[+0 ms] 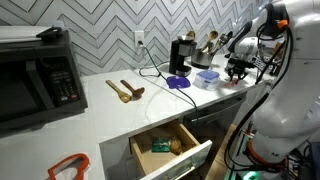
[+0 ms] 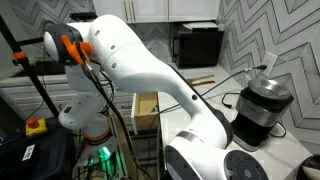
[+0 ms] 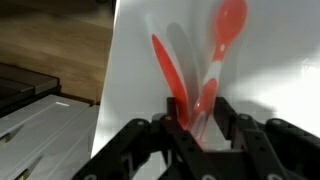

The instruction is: Put the spoons in the open drawer

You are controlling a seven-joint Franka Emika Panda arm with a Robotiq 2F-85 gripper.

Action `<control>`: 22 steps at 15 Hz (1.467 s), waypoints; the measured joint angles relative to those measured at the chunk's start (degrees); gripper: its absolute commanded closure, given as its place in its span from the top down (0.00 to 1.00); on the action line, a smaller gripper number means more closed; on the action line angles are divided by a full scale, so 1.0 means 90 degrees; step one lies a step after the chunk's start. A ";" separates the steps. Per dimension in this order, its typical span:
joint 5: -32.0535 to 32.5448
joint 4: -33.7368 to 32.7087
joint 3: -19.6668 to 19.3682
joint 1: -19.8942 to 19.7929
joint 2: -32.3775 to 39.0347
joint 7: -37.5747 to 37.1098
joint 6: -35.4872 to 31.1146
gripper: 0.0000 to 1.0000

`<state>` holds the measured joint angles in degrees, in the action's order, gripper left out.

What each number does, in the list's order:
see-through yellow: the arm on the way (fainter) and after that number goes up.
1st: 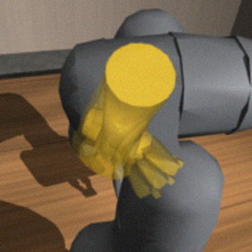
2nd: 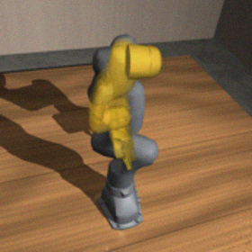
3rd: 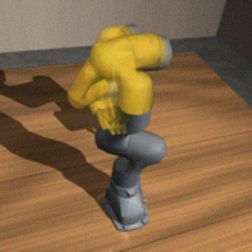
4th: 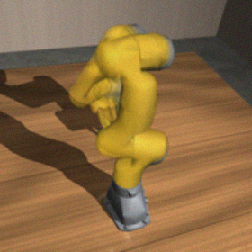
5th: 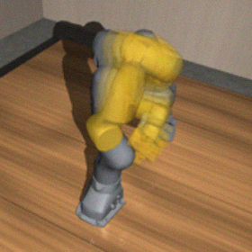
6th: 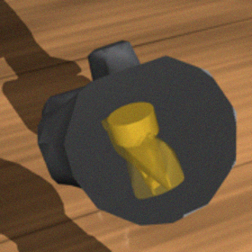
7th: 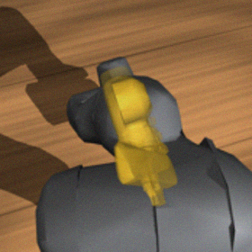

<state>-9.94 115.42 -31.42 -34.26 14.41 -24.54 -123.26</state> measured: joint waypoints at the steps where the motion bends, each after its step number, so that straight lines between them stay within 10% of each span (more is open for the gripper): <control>1: -0.0004 0.0000 0.0000 -0.0001 0.0007 0.0000 0.0000 0.05; 22: 0.0289 -0.0010 0.0022 0.0155 -0.0733 0.0272 0.0071 0.04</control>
<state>-7.34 115.34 -31.22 -32.86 7.82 -22.09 -122.62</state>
